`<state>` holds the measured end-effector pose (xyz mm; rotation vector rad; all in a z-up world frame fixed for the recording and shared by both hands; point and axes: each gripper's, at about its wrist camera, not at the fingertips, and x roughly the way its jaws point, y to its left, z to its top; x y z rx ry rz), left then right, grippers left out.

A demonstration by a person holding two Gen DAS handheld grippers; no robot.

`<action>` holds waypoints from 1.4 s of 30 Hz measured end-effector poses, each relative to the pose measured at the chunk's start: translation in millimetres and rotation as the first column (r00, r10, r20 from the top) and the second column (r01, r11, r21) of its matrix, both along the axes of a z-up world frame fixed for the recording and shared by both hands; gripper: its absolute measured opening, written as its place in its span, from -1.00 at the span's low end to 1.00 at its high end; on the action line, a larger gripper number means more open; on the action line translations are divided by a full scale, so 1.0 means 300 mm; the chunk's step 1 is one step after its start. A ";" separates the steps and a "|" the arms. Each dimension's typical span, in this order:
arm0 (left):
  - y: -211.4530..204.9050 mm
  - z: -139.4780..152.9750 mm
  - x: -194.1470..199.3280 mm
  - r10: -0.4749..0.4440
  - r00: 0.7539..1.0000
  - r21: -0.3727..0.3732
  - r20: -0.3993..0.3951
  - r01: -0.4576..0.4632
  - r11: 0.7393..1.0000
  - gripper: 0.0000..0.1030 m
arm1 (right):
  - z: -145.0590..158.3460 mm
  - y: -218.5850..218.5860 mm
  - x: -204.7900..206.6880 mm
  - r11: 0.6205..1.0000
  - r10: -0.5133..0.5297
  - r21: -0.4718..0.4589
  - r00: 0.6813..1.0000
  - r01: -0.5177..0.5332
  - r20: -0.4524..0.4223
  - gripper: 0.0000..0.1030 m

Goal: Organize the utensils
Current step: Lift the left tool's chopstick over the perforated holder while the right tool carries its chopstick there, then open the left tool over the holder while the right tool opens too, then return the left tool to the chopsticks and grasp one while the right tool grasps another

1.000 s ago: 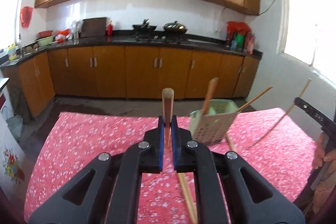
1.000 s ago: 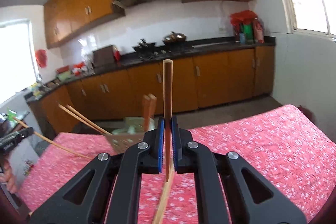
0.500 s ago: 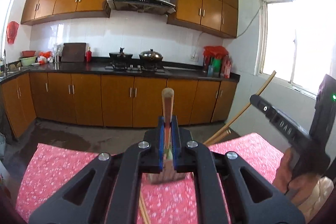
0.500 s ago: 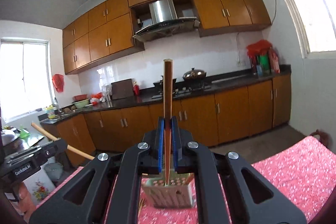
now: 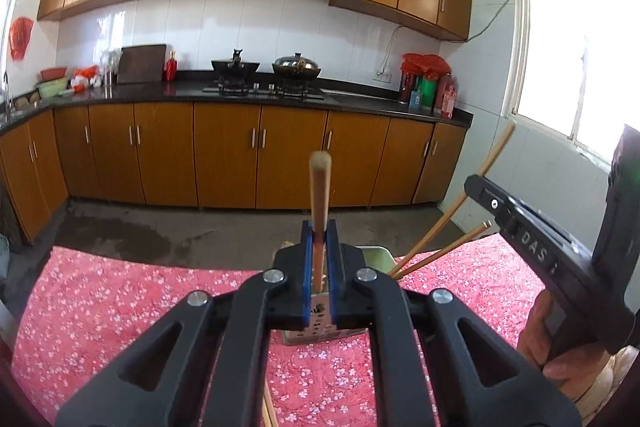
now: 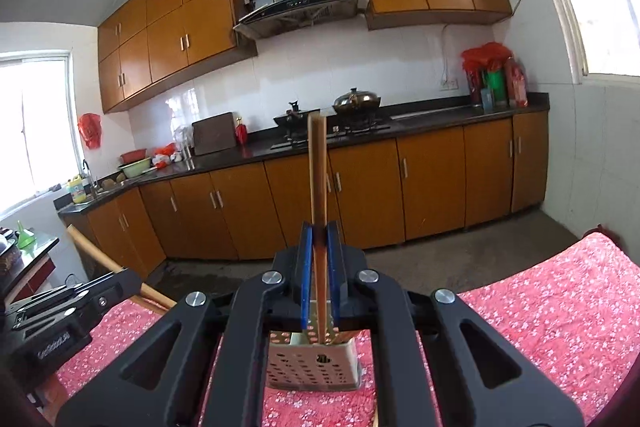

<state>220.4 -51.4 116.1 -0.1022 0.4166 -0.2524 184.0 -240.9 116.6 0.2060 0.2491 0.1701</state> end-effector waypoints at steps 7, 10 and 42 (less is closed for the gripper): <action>0.028 0.007 -0.019 0.008 1.000 -0.036 0.014 -0.008 0.999 -0.67 | 0.006 -0.006 -0.010 1.000 -0.002 0.003 1.000 0.002 -0.004 -0.63; 0.067 0.033 -0.067 0.022 0.999 -0.058 0.046 -0.019 0.998 -0.61 | 0.029 -0.023 -0.056 1.000 -0.010 0.000 1.000 0.010 0.024 -0.63; 0.177 -0.630 -0.219 0.066 0.903 0.064 -0.424 -0.043 0.997 -0.52 | -0.700 -0.042 -0.141 0.989 -0.049 -0.139 0.787 -0.047 -0.615 -0.85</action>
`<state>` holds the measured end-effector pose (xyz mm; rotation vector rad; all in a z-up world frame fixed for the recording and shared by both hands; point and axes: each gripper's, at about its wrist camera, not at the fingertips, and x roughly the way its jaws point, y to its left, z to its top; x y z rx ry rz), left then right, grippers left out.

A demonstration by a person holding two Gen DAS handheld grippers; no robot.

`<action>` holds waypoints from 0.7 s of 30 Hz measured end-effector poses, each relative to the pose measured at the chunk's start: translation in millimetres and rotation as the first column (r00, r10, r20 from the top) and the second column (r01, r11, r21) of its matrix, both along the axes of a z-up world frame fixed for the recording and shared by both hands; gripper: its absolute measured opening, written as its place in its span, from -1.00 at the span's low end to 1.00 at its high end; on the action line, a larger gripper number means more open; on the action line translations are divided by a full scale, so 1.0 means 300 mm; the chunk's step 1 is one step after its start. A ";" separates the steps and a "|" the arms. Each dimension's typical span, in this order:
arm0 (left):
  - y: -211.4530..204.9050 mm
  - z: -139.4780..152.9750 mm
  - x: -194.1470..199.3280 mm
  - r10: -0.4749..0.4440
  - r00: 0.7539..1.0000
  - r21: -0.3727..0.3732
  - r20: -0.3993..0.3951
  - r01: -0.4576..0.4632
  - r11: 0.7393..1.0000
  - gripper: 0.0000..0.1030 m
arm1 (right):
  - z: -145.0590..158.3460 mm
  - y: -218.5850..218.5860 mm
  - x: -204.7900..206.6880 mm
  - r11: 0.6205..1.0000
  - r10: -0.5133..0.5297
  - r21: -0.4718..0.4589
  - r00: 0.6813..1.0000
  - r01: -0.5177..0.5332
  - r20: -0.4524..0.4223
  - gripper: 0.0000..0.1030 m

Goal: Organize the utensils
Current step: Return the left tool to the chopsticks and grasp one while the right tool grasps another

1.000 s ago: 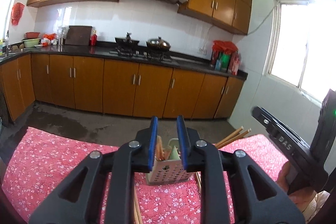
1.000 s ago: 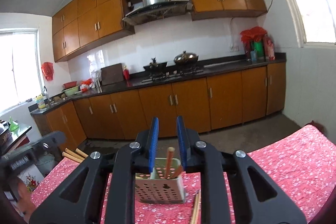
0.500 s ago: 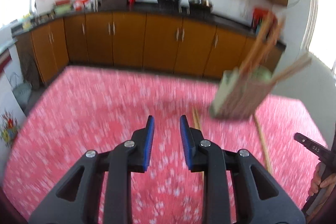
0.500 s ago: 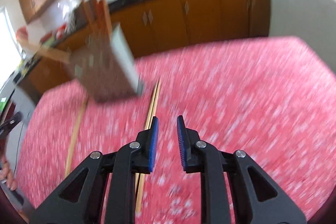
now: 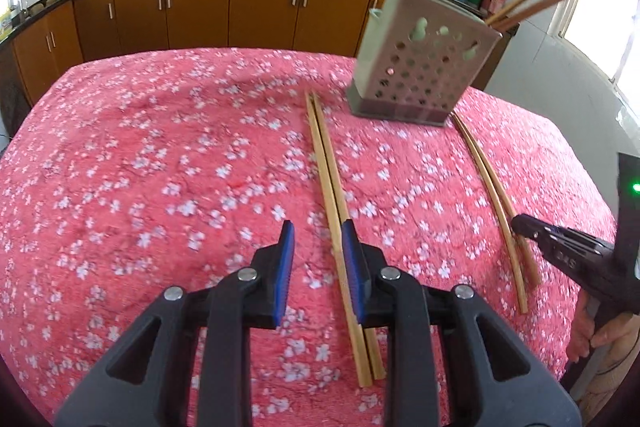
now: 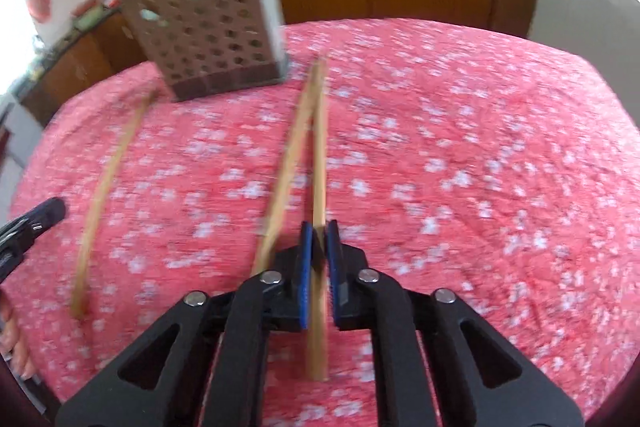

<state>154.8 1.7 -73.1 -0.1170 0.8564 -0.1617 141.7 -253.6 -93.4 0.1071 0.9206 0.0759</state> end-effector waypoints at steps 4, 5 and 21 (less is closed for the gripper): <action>-0.020 -0.027 0.000 -0.026 0.999 -0.001 -0.018 0.026 1.000 -0.61 | 0.002 -0.021 -0.003 1.000 -0.007 -0.005 1.000 0.007 0.009 -0.85; -0.026 -0.032 0.000 -0.035 0.999 -0.001 -0.024 0.035 0.999 -0.63 | 0.003 -0.021 -0.005 1.000 -0.007 -0.009 1.000 0.007 0.012 -0.85; -0.062 -0.080 0.037 -0.017 0.999 0.109 -0.050 0.022 0.994 -0.82 | 0.000 -0.010 -0.020 1.000 0.016 -0.022 0.999 -0.015 0.038 -0.84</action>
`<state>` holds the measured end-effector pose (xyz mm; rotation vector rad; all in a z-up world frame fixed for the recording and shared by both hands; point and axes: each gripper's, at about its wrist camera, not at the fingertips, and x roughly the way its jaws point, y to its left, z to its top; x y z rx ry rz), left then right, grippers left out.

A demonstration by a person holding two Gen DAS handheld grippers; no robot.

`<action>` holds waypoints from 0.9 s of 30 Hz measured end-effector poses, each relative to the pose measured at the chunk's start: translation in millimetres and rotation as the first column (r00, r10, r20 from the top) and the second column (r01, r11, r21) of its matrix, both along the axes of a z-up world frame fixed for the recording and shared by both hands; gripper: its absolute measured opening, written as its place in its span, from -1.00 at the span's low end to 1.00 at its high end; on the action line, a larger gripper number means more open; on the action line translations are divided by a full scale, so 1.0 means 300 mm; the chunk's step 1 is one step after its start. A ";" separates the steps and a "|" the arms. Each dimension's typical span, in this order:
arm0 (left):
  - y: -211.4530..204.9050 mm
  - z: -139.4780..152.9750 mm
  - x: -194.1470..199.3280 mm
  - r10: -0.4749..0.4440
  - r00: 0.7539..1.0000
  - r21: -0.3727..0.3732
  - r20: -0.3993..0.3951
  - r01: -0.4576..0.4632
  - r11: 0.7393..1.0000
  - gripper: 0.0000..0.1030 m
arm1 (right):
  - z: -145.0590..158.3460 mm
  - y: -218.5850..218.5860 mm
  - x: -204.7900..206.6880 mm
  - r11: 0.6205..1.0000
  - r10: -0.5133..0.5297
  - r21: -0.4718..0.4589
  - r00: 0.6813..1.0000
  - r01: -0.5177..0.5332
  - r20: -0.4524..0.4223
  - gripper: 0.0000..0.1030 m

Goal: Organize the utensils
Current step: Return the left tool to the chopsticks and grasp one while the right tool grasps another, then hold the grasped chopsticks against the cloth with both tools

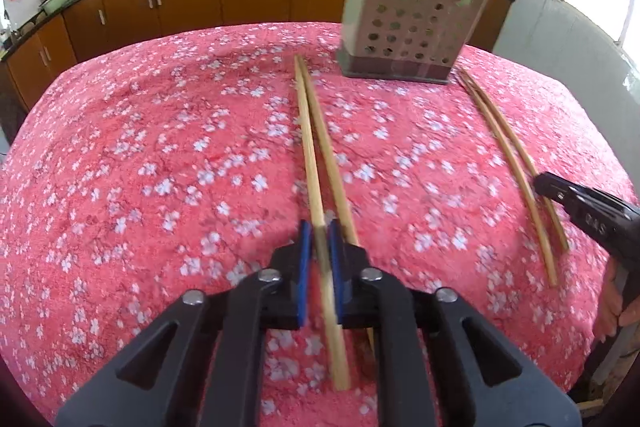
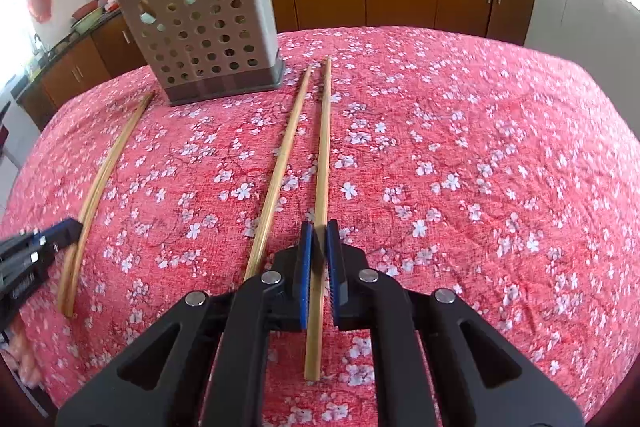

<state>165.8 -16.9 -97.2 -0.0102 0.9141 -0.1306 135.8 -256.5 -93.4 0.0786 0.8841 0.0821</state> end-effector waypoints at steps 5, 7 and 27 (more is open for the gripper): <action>0.116 -0.003 0.077 0.120 0.993 0.026 0.006 -0.120 0.992 -0.83 | 0.001 -0.073 0.045 0.996 -0.088 -0.011 0.996 0.088 0.013 -0.85; 0.181 -0.006 0.109 0.170 0.985 0.043 0.014 -0.170 0.984 -0.82 | 0.001 -0.113 0.070 0.991 -0.129 -0.017 0.991 0.129 0.019 -0.85; 0.289 -0.012 0.129 0.205 0.978 -0.014 0.035 -0.205 0.979 -0.79 | -0.005 -0.156 0.110 0.986 -0.164 -0.006 0.986 0.164 0.028 -0.84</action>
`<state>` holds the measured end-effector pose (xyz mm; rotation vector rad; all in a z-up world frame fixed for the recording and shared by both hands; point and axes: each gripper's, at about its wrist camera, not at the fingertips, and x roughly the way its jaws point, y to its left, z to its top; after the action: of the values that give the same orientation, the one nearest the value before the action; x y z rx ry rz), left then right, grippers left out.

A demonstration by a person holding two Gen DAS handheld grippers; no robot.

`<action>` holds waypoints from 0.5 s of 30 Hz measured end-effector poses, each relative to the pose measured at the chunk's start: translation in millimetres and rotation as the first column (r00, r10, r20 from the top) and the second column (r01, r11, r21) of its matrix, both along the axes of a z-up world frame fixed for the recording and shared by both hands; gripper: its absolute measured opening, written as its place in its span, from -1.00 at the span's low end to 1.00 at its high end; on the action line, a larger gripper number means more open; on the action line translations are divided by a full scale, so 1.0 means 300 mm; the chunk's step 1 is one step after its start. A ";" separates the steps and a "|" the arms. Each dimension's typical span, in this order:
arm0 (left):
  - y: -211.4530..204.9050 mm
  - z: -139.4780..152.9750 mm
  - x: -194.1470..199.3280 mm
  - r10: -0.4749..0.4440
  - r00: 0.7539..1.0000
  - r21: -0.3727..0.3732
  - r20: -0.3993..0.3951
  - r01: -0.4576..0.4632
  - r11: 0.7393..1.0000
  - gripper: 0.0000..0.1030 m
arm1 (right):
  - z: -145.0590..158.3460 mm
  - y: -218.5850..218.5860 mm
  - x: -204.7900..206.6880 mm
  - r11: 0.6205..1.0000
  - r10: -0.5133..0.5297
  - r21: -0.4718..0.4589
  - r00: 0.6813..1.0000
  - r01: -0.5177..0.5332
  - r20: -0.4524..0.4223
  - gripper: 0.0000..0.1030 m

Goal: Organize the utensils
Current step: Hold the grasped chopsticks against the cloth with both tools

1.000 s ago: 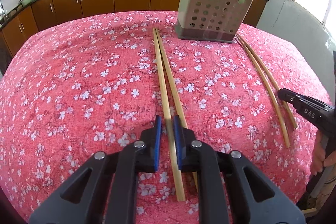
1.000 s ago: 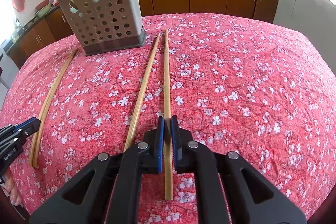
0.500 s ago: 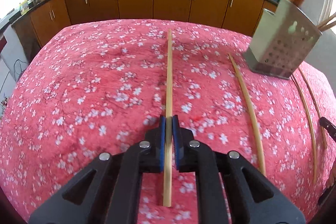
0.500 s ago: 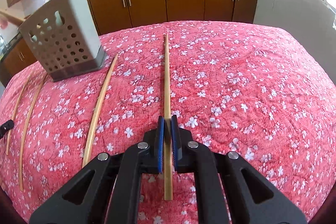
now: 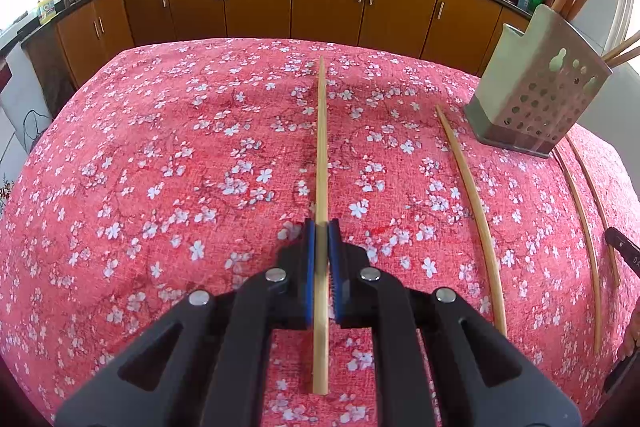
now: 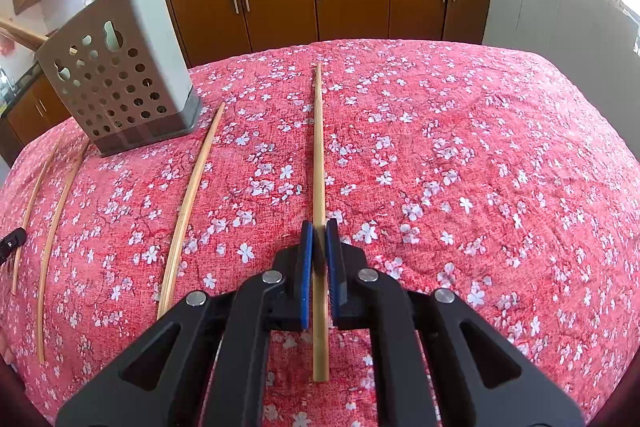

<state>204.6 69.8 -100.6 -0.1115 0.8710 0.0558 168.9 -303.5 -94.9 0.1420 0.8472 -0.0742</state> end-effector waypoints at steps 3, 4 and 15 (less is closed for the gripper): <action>0.000 0.000 0.002 0.001 1.000 0.003 0.000 -0.001 1.000 -0.79 | 0.000 0.001 0.000 1.000 0.000 -0.001 1.000 0.000 0.000 -0.84; 0.001 -0.001 0.004 0.001 1.000 0.002 0.000 -0.001 1.000 -0.79 | 0.000 0.001 0.000 1.000 0.000 -0.002 1.000 0.000 0.000 -0.84; -0.005 -0.001 0.006 0.003 1.000 -0.001 0.000 -0.003 1.000 -0.79 | 0.000 0.001 0.000 1.000 0.000 -0.001 1.000 0.000 0.000 -0.84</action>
<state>206.3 68.2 -101.1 -0.1137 0.8709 0.0577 168.9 -303.3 -94.8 0.1414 0.8473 -0.0747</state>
